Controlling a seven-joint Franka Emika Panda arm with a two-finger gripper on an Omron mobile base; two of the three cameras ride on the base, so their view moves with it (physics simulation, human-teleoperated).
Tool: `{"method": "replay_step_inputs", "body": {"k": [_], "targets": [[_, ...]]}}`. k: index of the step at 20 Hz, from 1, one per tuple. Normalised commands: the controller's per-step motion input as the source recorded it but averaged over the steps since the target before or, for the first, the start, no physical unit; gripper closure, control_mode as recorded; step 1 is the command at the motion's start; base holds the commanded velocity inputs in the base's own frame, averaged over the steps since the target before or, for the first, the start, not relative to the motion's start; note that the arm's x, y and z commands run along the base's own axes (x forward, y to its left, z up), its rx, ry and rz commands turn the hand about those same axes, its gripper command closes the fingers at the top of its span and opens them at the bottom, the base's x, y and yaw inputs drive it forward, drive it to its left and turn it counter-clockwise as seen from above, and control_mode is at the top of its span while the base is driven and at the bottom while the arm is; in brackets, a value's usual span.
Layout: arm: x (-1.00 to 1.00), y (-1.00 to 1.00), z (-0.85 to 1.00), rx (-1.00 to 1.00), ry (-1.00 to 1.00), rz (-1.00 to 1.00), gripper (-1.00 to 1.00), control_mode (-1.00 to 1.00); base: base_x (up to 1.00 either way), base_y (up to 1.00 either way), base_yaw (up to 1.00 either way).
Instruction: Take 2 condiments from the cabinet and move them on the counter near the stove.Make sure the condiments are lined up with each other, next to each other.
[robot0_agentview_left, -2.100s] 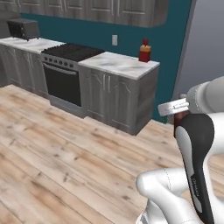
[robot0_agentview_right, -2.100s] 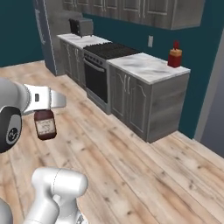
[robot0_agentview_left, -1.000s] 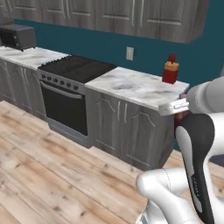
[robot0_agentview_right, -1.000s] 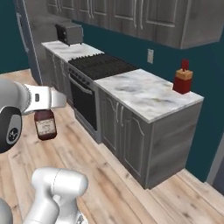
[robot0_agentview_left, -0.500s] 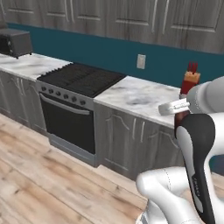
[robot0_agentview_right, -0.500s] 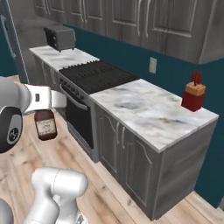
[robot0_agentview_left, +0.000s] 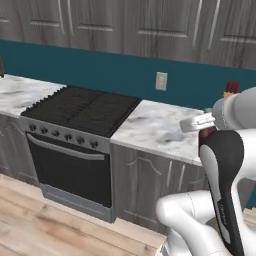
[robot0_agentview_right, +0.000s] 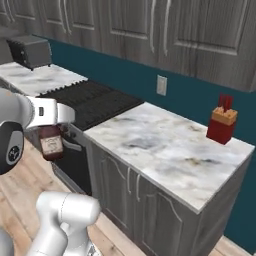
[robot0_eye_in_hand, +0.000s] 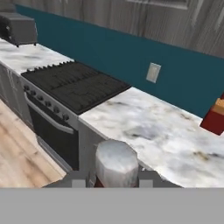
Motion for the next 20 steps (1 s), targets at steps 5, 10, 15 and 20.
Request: {"method": "replay_step_inputs", "body": {"k": [5, 10, 15, 20], "targets": [[0.0, 0.0, 0.0, 0.0, 0.0, 0.0, 1.0, 1.0, 0.89, 0.2, -0.37], [0.0, 0.0, 0.0, 0.0, 0.0, 0.0, 1.0, 1.0, 0.36, 0.06, -0.36], [0.0, 0.0, 0.0, 0.0, 0.0, 0.0, 1.0, 1.0, 0.0, 0.02, -0.34], [0.0, 0.0, 0.0, 0.0, 0.0, 0.0, 1.0, 1.0, 0.29, 0.31, -0.38]]}}
